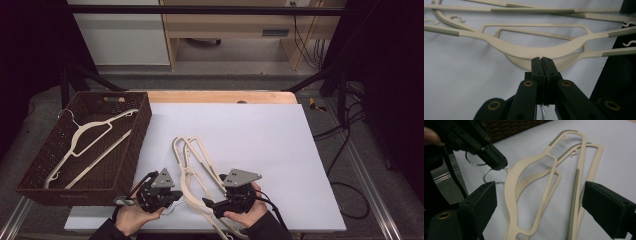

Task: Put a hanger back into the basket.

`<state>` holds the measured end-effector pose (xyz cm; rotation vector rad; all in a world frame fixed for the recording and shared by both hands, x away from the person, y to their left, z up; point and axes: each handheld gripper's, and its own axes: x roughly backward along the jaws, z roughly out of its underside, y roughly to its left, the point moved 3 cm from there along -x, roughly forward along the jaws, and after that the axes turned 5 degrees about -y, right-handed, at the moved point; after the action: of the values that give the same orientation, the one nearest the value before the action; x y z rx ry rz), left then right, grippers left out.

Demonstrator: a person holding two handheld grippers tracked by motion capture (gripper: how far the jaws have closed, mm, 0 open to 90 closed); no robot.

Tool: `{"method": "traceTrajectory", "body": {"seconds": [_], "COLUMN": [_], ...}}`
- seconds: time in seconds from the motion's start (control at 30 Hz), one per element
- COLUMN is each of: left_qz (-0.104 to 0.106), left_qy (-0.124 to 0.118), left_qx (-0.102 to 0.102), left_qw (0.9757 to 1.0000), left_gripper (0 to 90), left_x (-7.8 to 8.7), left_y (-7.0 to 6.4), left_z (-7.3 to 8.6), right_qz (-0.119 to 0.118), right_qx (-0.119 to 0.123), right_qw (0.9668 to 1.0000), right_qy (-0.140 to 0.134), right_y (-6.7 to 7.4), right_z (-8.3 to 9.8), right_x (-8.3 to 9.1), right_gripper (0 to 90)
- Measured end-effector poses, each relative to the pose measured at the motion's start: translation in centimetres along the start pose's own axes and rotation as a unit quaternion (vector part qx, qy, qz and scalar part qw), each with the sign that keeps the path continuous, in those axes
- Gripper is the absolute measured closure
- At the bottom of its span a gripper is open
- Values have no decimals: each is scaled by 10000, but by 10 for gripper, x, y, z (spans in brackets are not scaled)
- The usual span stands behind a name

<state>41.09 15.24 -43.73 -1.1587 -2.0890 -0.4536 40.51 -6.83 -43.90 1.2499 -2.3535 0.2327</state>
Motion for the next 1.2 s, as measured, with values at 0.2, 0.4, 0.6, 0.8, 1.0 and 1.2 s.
{"method": "traceTrajectory", "body": {"seconds": [0.2, 0.4, 0.6, 0.8, 1.0, 1.2], "left_qz": [-29, -16, -24, 16, 22, 12], "left_qy": [65, 65, 65, 51, 63, 64], "left_qx": [15, -16, 9, 81, 104, 106], "left_qw": [10000, 10000, 10000, 10000, 9999, 9999], "left_gripper": [888, 888, 888, 887, 887, 886], "left_x": [5, 9, 7, 6, 6, 5], "left_y": [-1, -2, -2, -2, -3, -3], "left_z": [-13, -23, -25, -23, -21, -20], "right_qz": [-93, -173, -131, -69, -120, -161], "right_qx": [66, 112, 298, 470, 550, 568], "right_qw": [9997, 9995, 9984, 9968, 9955, 9944], "right_qy": [204, 252, 452, 641, 757, 881], "right_y": [8, 16, 23, 26, 27, 28], "right_z": [1, 0, 1, 6, 9, 11], "right_x": [-14, -22, -37, -44, -47, -49], "right_gripper": [157, 199, 310, 432, 584, 725]}}
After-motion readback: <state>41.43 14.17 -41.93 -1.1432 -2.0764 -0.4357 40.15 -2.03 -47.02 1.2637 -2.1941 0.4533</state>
